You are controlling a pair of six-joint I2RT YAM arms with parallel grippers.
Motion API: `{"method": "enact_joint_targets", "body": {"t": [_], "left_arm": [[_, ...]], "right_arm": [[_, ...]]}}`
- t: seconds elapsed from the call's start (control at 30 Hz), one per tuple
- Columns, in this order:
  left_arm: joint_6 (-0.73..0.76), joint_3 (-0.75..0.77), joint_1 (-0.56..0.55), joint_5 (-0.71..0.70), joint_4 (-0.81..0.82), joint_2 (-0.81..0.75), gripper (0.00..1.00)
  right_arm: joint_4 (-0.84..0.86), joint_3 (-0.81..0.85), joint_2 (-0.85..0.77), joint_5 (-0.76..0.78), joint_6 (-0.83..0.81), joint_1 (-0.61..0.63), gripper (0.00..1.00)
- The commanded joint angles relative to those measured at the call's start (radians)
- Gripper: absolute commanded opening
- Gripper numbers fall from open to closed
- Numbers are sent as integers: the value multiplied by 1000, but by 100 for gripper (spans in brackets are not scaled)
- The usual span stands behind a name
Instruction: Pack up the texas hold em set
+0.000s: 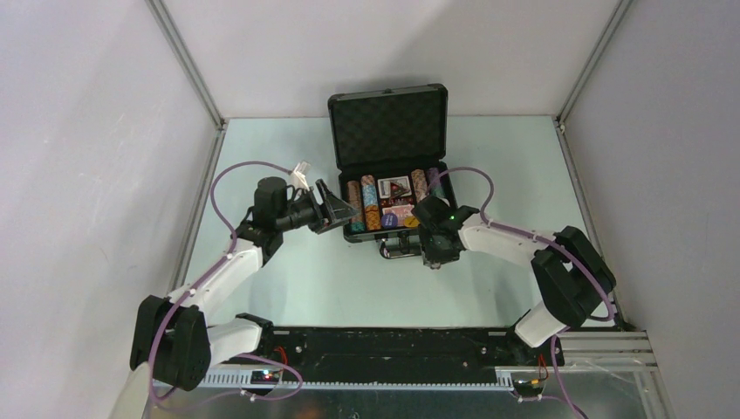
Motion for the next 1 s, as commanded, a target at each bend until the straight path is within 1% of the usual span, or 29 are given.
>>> {"method": "enact_joint_targets", "body": {"t": [0.0,0.17,0.37,0.5,0.57,0.6,0.73,0.87,0.97], "left_arm": [[-8,-7,-6,-7,30,-17,72],[-8,-1,-11,-7,29,-4,72],[-10,7,-21,-9,30,0,72],[-9,7,-20,-8,30,-1,72],[-10,7,-21,-8,30,1,72],[-10,7,-20,-9,30,1,72],[-7,6,-21,-9,30,-3,72],[-7,0,-20,-11,29,-4,72],[-7,-3,-21,-13,30,-2,72]], "right_arm": [[-13,29,-44,18,-10,-2,47],[-16,47,-56,19,-23,-7,47],[-46,127,-35,15,-51,-27,49],[-55,131,-8,4,-52,-31,54],[-55,125,13,1,-47,-28,59],[-54,122,19,-2,-42,-26,63],[-30,85,41,-21,-26,-26,70],[11,32,42,-60,-17,-34,72],[17,19,55,-70,-17,-34,70]]}}
